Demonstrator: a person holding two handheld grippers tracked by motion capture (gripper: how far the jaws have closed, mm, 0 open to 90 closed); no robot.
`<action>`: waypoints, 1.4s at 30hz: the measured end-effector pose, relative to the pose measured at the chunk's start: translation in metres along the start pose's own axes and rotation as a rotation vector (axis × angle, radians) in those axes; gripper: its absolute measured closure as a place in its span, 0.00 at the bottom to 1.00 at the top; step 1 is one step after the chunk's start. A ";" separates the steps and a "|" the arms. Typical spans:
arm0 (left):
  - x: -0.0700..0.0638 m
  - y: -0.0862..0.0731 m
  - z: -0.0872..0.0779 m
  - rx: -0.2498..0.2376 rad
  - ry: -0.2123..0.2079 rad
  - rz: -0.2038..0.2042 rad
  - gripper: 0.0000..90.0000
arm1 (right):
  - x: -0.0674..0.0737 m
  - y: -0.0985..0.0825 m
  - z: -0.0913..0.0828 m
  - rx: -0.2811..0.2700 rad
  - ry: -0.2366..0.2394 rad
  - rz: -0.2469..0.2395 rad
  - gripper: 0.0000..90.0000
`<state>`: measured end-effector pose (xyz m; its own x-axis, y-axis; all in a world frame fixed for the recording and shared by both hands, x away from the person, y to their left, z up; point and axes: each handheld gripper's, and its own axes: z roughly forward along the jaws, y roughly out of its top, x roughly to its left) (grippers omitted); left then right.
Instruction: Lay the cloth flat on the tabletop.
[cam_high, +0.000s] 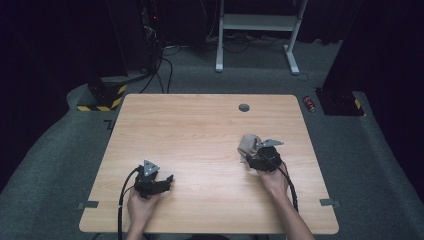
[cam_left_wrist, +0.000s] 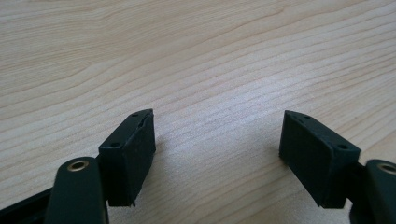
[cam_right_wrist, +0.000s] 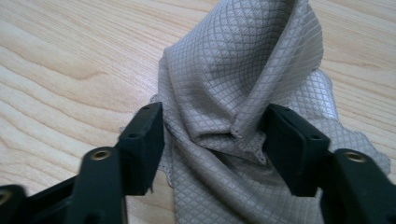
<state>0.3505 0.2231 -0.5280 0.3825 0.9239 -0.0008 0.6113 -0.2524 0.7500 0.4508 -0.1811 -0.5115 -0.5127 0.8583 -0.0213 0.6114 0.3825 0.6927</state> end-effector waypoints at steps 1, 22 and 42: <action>0.000 0.000 0.000 0.001 0.000 0.002 0.30 | 0.002 0.000 0.001 0.006 -0.009 -0.010 0.54; 0.000 0.000 0.000 0.000 0.000 0.001 0.30 | 0.016 0.001 -0.004 -0.026 0.072 -0.061 0.96; 0.000 0.000 0.000 0.000 0.001 0.003 0.30 | 0.066 0.007 -0.014 -0.057 0.187 -0.107 0.96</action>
<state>0.3505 0.2232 -0.5280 0.3836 0.9235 0.0020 0.6105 -0.2552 0.7498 0.4130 -0.1269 -0.4982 -0.6790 0.7333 0.0337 0.5151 0.4433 0.7336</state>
